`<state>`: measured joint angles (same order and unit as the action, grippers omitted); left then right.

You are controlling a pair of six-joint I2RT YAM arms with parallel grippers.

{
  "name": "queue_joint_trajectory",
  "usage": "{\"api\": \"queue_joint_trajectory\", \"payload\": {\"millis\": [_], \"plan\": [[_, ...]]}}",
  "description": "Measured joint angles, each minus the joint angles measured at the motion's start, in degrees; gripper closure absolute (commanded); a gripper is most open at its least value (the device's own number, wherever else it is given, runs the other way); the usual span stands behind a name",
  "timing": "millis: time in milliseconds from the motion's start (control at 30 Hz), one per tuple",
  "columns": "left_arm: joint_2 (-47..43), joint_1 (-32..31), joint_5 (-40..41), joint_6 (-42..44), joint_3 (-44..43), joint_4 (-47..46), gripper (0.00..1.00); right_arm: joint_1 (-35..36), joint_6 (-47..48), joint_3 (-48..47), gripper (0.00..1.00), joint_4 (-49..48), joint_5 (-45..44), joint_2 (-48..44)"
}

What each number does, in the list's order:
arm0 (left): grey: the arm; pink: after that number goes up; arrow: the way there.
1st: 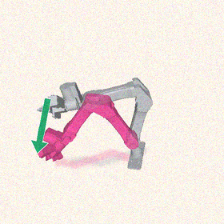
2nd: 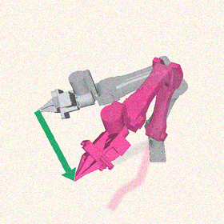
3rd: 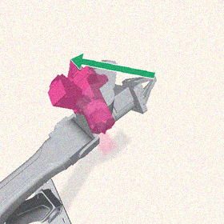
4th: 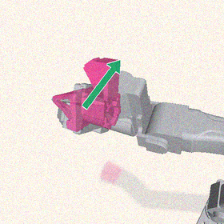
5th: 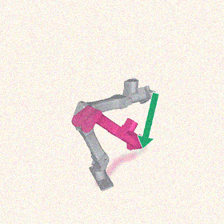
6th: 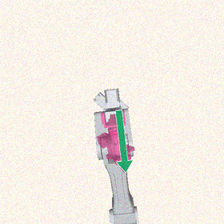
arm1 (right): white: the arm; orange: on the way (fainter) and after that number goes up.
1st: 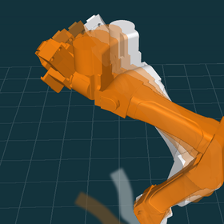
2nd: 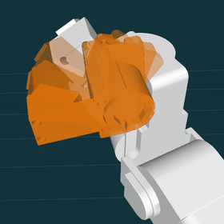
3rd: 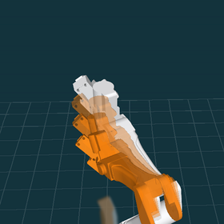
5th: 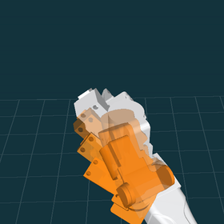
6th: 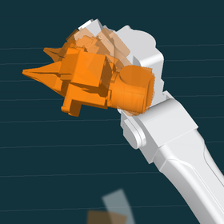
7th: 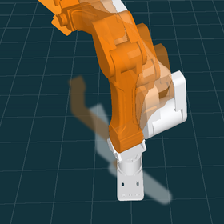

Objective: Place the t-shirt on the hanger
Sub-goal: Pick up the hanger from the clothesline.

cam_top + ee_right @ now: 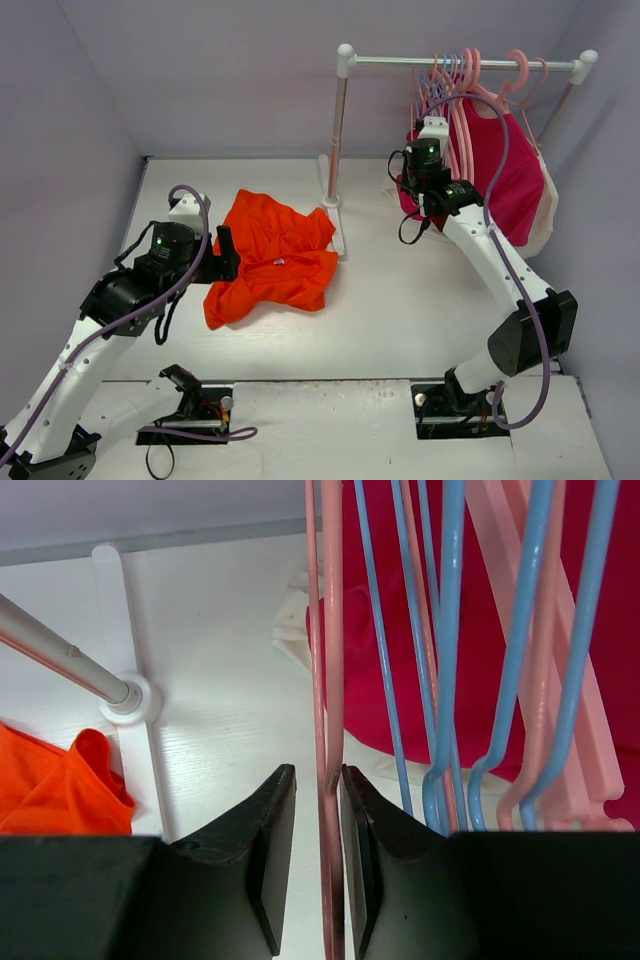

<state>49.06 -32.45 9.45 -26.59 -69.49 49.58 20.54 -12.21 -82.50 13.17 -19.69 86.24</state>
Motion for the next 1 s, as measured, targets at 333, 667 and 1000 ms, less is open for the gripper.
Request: {"api": "queue_joint_trajectory", "payload": {"millis": [333, 667, 1000], "plan": [[0.0, 0.0, -0.1, 0.0, 0.0, 0.0, 0.28, -0.1, 1.3, -2.7, 0.92, -0.1, 0.0, 1.4], [0.4, 0.0, -0.2, 0.0, 0.0, 0.0, 0.28, -0.3, 3.1, -3.7, 1.00, -0.1, 0.1, 1.5], [1.5, 0.0, -0.2, 0.6, 0.0, 0.0, 0.28, -0.3, 4.8, -5.2, 1.00, 0.0, 2.1, -0.2]]}}
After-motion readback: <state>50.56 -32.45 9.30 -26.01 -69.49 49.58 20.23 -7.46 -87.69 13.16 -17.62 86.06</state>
